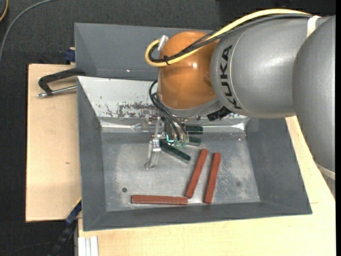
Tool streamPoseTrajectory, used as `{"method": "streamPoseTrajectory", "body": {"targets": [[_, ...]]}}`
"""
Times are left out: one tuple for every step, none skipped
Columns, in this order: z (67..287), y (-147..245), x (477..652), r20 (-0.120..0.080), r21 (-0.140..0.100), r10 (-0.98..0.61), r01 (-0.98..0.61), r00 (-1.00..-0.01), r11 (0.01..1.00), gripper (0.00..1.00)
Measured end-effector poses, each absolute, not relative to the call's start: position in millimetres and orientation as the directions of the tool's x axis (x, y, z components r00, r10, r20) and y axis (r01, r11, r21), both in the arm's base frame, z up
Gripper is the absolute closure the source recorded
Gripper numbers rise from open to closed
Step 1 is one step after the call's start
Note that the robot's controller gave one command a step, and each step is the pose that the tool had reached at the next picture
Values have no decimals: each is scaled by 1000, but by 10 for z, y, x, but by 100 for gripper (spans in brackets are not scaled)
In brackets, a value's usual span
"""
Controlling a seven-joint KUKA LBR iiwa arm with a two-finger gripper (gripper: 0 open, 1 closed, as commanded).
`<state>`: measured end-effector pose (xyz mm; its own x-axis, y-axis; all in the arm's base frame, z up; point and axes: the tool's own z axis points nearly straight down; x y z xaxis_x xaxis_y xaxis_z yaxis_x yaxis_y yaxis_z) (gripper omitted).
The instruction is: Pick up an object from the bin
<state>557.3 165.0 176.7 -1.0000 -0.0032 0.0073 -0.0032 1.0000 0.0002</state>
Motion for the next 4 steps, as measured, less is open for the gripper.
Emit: {"method": "streamPoseTrajectory", "body": {"targets": [[662, 803, 5885, 5, -2, -79, -79, -997, 997, 0], [1029, 157, 5996, -10, -2, 12, 12, -1000, 1000, 0], [1183, 553, 5948, -8, 3, -29, -29, -1000, 1000, 0], [711, 540, 5961, -3, 3, 142, 142, -990, 990, 0]]}}
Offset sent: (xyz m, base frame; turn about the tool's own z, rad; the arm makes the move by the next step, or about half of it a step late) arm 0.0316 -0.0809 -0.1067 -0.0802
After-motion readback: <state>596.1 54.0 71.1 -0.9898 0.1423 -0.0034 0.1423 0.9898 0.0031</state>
